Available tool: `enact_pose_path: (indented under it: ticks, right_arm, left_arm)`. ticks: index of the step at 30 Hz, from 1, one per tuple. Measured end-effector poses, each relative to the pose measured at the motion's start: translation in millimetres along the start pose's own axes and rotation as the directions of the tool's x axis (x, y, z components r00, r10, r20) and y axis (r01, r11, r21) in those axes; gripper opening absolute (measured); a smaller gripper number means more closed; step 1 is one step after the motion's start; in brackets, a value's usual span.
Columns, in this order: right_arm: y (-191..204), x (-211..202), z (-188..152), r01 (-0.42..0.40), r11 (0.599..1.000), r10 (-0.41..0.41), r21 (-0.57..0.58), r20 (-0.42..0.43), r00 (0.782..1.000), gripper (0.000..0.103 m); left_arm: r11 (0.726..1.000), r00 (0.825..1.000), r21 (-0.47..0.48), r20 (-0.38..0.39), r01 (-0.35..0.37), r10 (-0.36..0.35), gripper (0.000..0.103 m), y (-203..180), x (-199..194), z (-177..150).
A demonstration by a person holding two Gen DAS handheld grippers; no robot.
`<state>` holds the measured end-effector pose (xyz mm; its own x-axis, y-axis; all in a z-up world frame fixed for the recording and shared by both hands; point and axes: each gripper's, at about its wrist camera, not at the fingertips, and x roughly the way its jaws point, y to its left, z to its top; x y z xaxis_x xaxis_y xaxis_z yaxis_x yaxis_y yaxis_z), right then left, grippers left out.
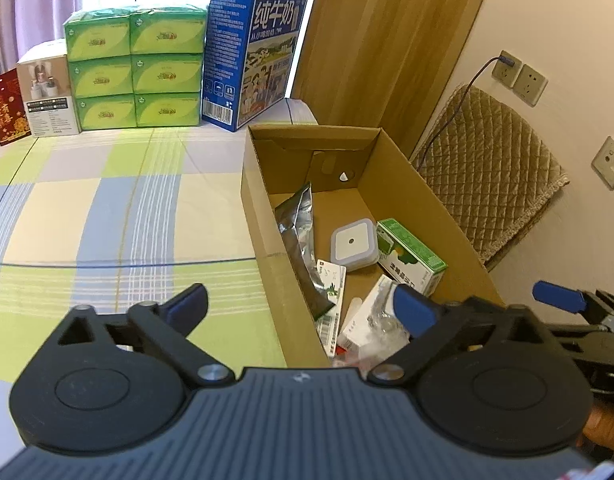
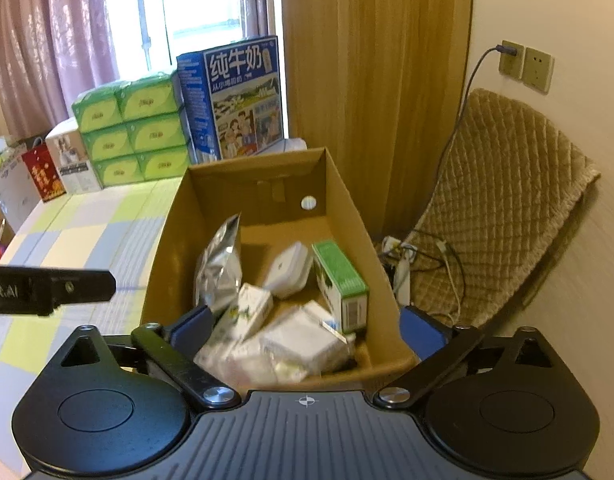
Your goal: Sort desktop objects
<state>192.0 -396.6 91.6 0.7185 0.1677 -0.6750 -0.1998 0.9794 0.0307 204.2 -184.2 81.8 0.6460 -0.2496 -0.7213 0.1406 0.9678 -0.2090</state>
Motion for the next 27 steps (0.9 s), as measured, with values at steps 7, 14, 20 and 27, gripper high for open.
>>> enact_pose_path:
  ticks: [7,14,20,27]
  right_arm:
    - [9,-29,-21,0.009,1.0,-0.01,-0.01,-0.019,1.0,0.101]
    - [15,-55,-36,0.036,0.999,-0.036,-0.041,-0.016,0.999,0.101]
    - [19,-69,-47,0.045,0.997,-0.046,-0.056,-0.012,0.999,0.101]
    - [24,-78,-54,0.034,0.998,-0.035,-0.051,-0.015,0.999,0.101]
  left_arm:
    - [0.999,0.998,0.01,0.038,0.047,-0.047,0.101,-1,-31,-22]
    - [0.998,0.997,0.068,0.08,0.018,-0.024,0.102,-12,-57,-43]
    - [0.998,0.995,0.067,0.102,0.017,-0.023,0.102,-14,-75,-60]
    - [0.997,0.997,0.077,0.083,-0.013,0.007,0.102,-12,-87,-74]
